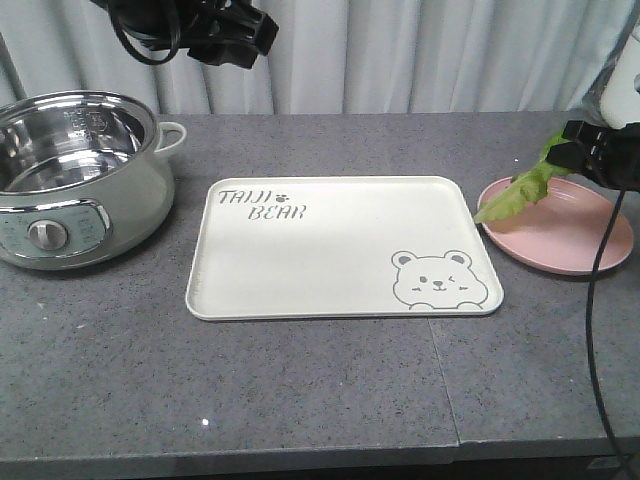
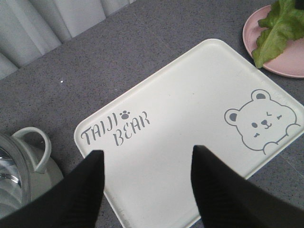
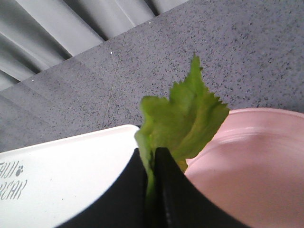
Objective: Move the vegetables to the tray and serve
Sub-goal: 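Carry the leaf with the right gripper and release it onto the pink plate, then grasp the rim of the pink plate with the right gripper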
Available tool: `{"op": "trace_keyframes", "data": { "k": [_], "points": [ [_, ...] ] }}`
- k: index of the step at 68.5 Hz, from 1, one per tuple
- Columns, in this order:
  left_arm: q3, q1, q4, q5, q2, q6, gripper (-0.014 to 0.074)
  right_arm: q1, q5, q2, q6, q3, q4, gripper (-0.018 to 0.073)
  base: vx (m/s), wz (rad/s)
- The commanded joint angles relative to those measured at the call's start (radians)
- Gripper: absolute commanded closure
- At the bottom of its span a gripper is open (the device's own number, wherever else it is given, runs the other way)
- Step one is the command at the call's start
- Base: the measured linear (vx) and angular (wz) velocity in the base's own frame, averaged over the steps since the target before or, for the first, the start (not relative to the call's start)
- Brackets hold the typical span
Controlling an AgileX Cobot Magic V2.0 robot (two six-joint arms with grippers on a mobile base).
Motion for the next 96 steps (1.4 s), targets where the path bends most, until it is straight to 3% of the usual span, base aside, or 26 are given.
{"op": "trace_keyframes", "data": {
  "k": [1,16,35,44,61,77,96],
  "points": [
    [-0.027,-0.006,0.001,-0.023,-0.045,-0.010,0.0210,-0.006,0.017,-0.030,0.064,-0.079,-0.009,0.0555,0.00,0.00],
    [-0.027,-0.006,0.000,-0.023,-0.045,-0.010,0.0209,-0.006,0.034,0.017,0.237,-0.153,-0.291,0.0484,0.00,0.00],
    [-0.027,-0.006,-0.003,-0.023,-0.045,-0.010,0.0209,-0.006,0.033,0.017,0.281,-0.153,-0.357,0.0221,0.00,0.00],
    [-0.027,-0.006,-0.011,-0.023,-0.045,-0.010,0.0209,-0.006,0.028,0.017,0.360,-0.165,-0.479,0.0131,0.00,0.00],
    [-0.027,-0.006,-0.027,-0.023,-0.045,-0.010,0.0209,-0.006,0.067,0.017,0.592,-0.243,-0.843,0.0121,0.00,0.00],
    [-0.027,-0.006,-0.029,-0.023,-0.045,-0.010,0.0209,-0.006,0.111,0.012,0.717,-0.305,-1.036,0.0121,0.00,0.00],
    [-0.027,-0.006,-0.029,-0.023,-0.045,-0.010,0.0209,-0.006,0.212,0.004,0.906,-0.329,-1.165,0.0136,0.00,0.00]
  ]
}}
